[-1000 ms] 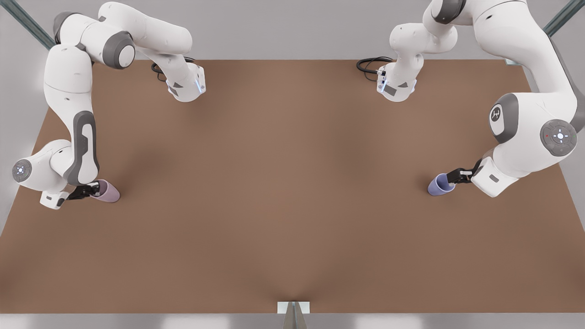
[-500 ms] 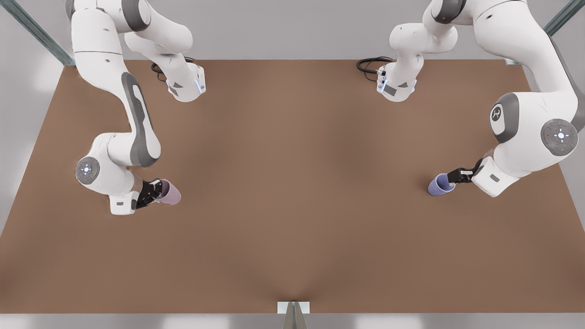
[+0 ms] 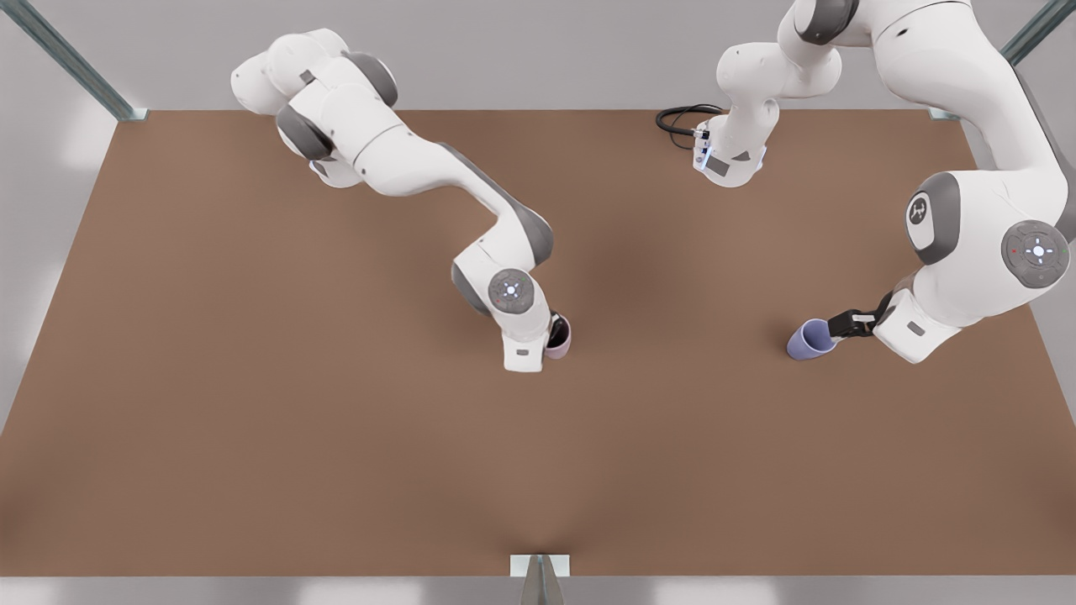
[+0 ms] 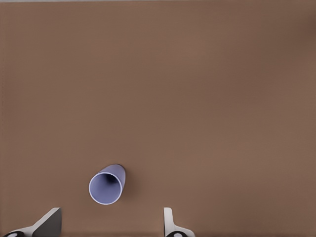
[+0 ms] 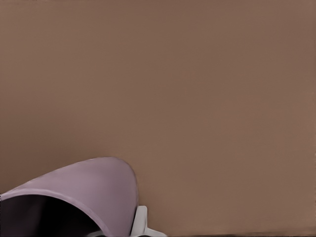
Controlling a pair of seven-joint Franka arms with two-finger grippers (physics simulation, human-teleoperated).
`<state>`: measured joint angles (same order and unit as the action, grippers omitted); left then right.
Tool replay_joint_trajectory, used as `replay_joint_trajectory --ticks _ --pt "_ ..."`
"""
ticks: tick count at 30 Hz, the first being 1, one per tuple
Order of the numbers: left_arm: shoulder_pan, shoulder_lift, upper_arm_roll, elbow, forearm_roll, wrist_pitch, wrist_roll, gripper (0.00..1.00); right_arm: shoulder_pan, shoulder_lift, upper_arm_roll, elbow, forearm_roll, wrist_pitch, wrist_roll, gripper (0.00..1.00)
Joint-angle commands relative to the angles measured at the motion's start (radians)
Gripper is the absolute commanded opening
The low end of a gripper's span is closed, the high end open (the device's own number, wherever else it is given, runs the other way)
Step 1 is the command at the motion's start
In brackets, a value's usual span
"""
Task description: Stack the cups, with the pink cup at the bottom and the purple cup at the top
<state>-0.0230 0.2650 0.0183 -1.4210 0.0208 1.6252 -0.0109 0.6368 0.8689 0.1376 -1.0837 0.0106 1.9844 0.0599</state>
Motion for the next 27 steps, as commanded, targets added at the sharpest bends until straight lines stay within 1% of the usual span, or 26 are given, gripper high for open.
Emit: replay_joint_trajectory --ticks 1,8,11,14,17,27 --pt "0.0 -0.001 0.0 0.0 0.001 0.001 0.0 1.0 0.03 0.01 -0.024 0.013 -0.047 -0.061 0.871 0.21" --pt "0.0 -0.001 0.0 0.0 0.001 -0.001 0.0 1.0 0.03 0.022 -0.035 0.014 -0.054 -0.096 0.87 0.21" --pt "0.0 -0.001 0.0 0.0 0.001 -0.001 0.0 1.0 0.029 0.067 -0.029 0.102 -0.052 -0.127 0.87 0.21" --pt "0.0 -0.001 0.005 0.002 0.001 0.002 0.0 1.0 0.027 0.074 -0.036 0.113 -0.051 -0.115 0.868 0.21" --pt "-0.002 -0.004 0.005 0.002 0.001 0.001 -0.001 1.0 0.024 0.113 -0.038 0.162 -0.051 -0.116 0.868 0.21" --pt "-0.002 -0.013 0.006 -0.013 0.002 0.008 -0.003 1.0 0.023 0.153 -0.03 0.166 -0.05 -0.095 0.862 0.21"
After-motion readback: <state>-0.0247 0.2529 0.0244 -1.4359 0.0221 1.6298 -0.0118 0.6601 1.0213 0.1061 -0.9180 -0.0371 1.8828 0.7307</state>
